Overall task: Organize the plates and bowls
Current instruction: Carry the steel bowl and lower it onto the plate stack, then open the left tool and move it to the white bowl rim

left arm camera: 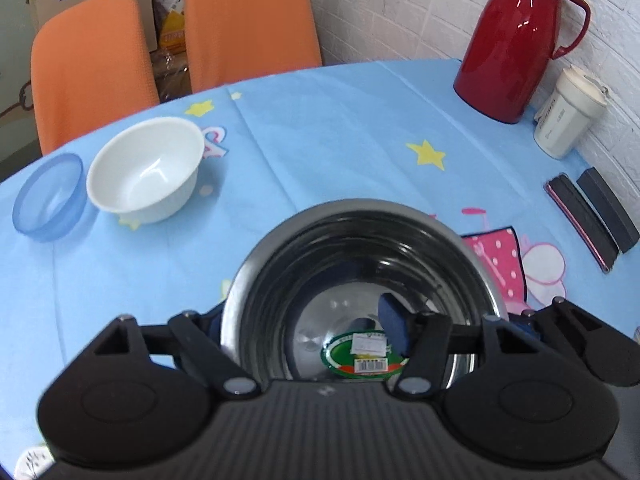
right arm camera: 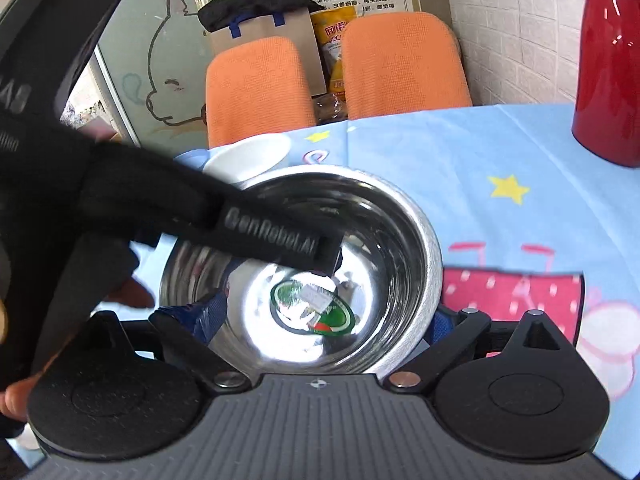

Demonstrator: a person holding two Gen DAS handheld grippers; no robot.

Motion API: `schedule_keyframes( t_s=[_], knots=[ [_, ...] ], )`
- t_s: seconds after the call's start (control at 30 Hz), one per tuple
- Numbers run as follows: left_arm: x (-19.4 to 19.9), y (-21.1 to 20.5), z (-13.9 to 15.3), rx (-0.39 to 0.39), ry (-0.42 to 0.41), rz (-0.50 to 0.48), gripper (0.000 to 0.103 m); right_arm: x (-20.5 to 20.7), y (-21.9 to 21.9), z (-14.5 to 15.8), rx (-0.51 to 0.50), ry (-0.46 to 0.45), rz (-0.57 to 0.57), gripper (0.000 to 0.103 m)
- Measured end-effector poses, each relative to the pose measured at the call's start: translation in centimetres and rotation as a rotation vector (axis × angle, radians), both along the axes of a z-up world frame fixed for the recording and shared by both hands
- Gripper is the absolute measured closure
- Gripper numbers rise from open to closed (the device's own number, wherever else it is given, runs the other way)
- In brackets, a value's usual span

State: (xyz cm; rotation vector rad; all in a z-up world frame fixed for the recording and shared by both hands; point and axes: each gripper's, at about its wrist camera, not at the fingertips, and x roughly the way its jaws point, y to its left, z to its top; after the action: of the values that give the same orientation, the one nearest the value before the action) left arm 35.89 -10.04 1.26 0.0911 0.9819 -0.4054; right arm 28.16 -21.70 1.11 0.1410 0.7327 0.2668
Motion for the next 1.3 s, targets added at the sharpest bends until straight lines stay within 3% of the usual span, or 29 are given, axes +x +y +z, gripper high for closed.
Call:
schedule_keyframes(
  t_s=[0.37, 0.53, 0.7, 0.83, 1.0, 1.3],
  knots=[
    [-5.7, 3.7, -2.2, -0.030, 0.040, 0.011, 0.042, -5.5, 3.3, -1.0, -0.011, 0.036, 0.025, 0.017],
    [-5.3, 4.0, -3.0, -0.065, 0.063, 0.012, 0.041, -5.4, 3.9, -1.4, -0.042, 0.025, 0.012, 0.017],
    [-4.1, 4.1, -4.0, -0.067, 0.067, 0.024, 0.040, -4.7, 3.3, -3.1, 0.021, 0.081, 0.009, 0.019],
    [-4.3, 4.8, -2.7, -0.085, 0.010, 0.032, 0.034, -4.4, 2.9, -2.8, 0.040, 0.084, 0.009, 0.019],
    [-5.1, 6.6, 0.1, -0.086, -0.092, 0.083, 0.034, -6.5, 0.3, 0.0, 0.050, -0.020, -0.060, 0.019],
    [-5.7, 8.5, 1.8, -0.095, -0.131, 0.110, 0.034, -6.2, -0.8, 1.3, 0.049, -0.043, -0.058, 0.019]
  ],
)
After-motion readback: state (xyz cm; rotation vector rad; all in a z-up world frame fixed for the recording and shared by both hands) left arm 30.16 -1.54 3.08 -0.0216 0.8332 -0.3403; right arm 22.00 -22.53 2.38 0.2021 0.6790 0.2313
